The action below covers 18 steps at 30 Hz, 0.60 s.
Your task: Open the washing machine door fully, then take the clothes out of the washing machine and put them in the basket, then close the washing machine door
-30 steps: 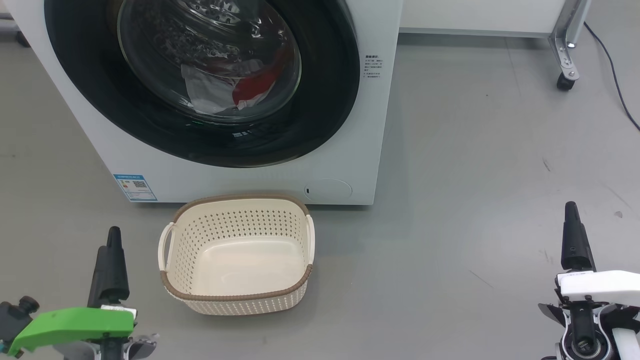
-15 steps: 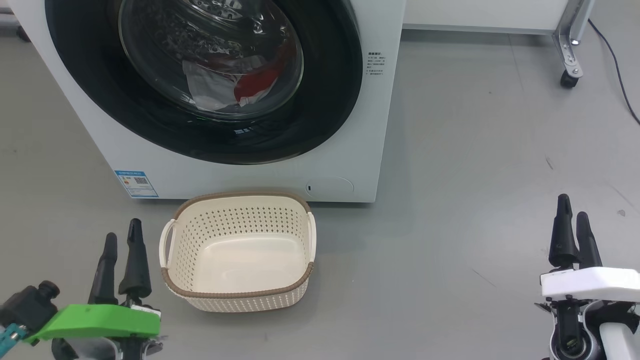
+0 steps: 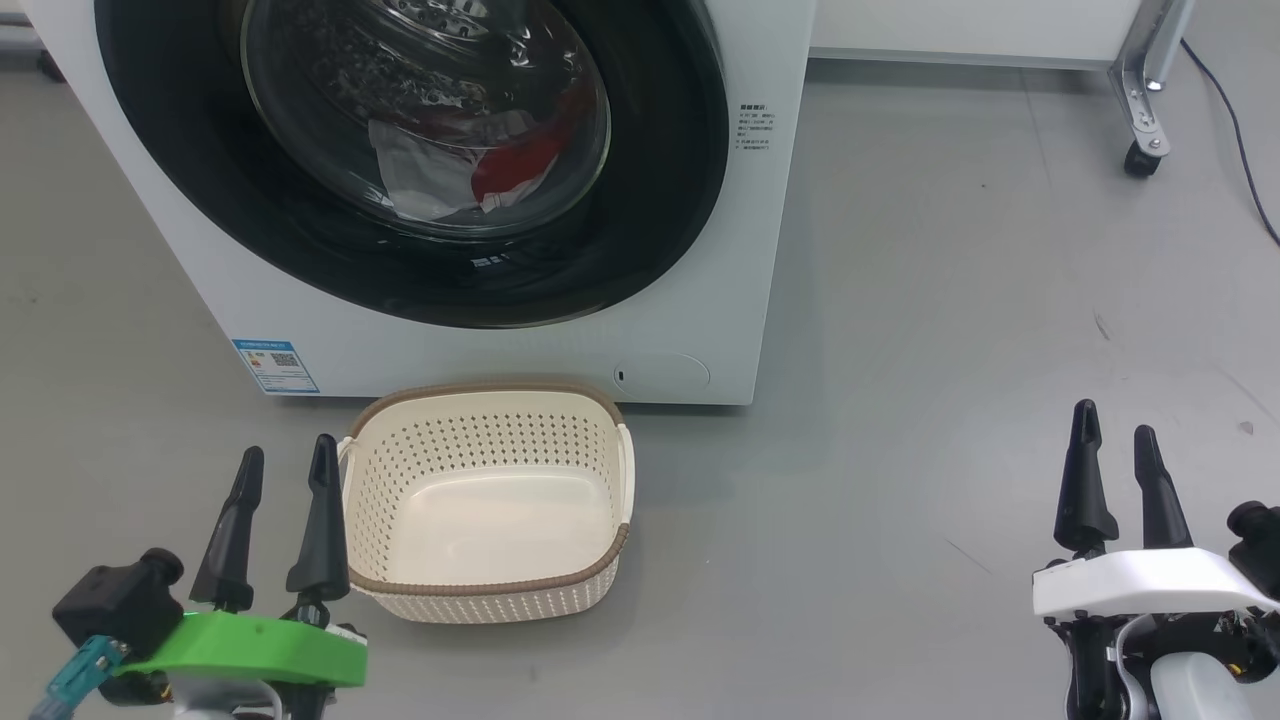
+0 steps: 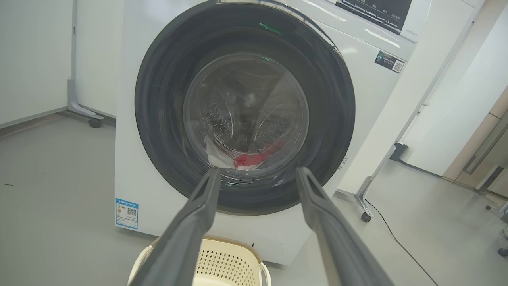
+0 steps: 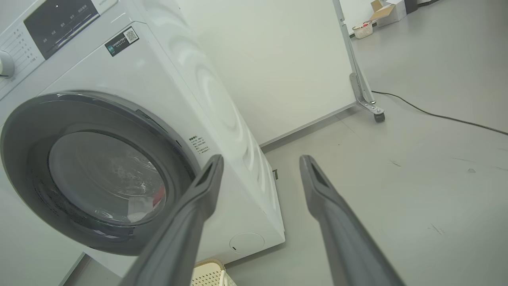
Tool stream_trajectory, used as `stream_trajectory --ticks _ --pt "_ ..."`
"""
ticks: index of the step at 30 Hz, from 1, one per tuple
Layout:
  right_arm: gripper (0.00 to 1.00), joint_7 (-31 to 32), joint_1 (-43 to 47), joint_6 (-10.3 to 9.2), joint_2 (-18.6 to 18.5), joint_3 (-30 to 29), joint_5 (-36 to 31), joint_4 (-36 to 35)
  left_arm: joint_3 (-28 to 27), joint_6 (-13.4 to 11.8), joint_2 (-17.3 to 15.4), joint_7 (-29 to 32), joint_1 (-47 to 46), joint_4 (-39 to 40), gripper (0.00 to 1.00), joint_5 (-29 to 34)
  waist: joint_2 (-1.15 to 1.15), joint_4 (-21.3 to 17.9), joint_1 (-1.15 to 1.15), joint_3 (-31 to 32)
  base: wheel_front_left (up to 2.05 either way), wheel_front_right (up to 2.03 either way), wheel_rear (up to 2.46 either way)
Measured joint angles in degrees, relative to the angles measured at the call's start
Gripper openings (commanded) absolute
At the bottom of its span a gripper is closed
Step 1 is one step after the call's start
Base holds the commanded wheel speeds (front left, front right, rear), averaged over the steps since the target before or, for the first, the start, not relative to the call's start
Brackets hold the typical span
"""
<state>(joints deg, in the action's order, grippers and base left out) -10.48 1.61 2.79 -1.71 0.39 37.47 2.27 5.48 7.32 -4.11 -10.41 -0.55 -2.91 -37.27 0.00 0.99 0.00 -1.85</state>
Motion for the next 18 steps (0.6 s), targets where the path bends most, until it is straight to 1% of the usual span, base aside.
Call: stream_trajectory --ticks 9,12,13,18 --pt "1.0 -1.81 0.08 -2.42 -0.14 1.62 -9.1 0.62 2.6 0.0 -0.38 -1.9 0.13 0.11 1.0 9.9 0.0 -0.17 0.0 -0.22 0.0 0.0 0.0" --pt "1.0 -2.36 0.1 -2.54 -0.18 2.33 -12.05 1.08 3.71 0.0 -0.44 -2.58 0.31 0.0 1.0 13.02 0.0 -0.21 0.0 -0.28 0.0 0.0 0.0" --pt "1.0 -2.54 0.1 -2.98 -0.2 2.65 -13.26 1.23 4.09 0.0 -0.44 -2.81 0.36 0.01 1.0 14.04 0.0 -0.23 0.0 -0.3 0.0 0.0 0.0" --pt "1.0 -3.55 0.1 -3.54 -0.24 4.04 -17.91 1.87 5.39 0.0 -0.44 -3.75 0.68 -0.04 1.0 18.11 0.0 -0.3 0.0 -0.36 0.0 0.0 0.0"
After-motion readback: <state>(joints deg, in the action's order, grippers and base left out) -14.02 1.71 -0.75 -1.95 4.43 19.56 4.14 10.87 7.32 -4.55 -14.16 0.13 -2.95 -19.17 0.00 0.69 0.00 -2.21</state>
